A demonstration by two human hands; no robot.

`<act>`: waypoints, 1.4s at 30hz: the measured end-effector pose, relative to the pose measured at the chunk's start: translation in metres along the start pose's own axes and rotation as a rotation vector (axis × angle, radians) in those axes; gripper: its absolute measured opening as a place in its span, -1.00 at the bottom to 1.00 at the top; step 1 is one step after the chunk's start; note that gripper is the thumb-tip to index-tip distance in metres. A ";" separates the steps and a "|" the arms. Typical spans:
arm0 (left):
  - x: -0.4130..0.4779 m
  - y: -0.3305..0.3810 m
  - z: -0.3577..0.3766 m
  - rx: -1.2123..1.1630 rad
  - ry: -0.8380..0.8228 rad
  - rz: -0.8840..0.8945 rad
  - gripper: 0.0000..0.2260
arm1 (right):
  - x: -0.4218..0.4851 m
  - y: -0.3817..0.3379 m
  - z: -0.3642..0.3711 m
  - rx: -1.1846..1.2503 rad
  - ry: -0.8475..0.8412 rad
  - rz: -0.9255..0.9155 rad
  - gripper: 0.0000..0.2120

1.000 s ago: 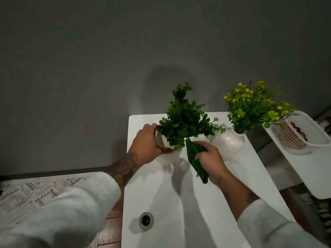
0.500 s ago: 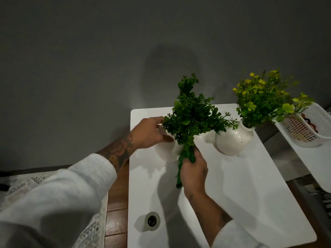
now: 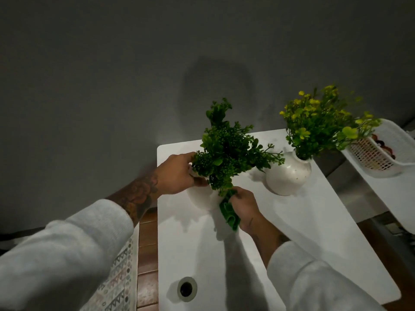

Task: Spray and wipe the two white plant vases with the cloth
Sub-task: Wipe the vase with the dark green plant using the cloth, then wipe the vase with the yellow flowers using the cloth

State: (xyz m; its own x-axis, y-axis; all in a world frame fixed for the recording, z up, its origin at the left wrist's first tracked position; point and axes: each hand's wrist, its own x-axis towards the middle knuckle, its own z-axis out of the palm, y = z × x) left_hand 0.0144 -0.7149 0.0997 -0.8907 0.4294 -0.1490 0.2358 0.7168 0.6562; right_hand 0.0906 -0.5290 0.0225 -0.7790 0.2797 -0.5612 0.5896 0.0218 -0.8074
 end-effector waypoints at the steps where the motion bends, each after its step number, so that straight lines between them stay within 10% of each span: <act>1: 0.000 0.000 0.001 -0.004 0.005 0.005 -0.47 | -0.005 -0.004 -0.003 0.010 0.013 -0.033 -0.62; 10: -0.009 -0.007 0.016 -0.118 0.071 -0.080 -0.60 | -0.059 -0.037 -0.063 0.050 -0.111 -0.180 -0.43; 18: -0.048 0.021 0.029 0.354 0.183 -0.391 -0.48 | -0.050 -0.036 -0.116 0.098 -0.122 -0.194 -0.56; 30: -0.010 0.143 0.138 -0.032 0.087 -0.294 -0.83 | -0.002 -0.006 -0.248 -0.100 -0.277 -0.281 -0.53; 42: 0.078 0.212 0.205 -0.220 0.344 -0.357 -0.42 | 0.071 -0.025 -0.339 -0.010 -0.225 -0.265 -0.48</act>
State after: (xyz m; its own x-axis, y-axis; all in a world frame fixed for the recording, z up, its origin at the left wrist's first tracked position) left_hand 0.0745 -0.4162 0.0754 -0.9851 -0.0504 -0.1644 -0.1584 0.6378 0.7538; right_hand 0.0931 -0.1843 0.0640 -0.9322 0.0441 -0.3593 0.3617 0.0748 -0.9293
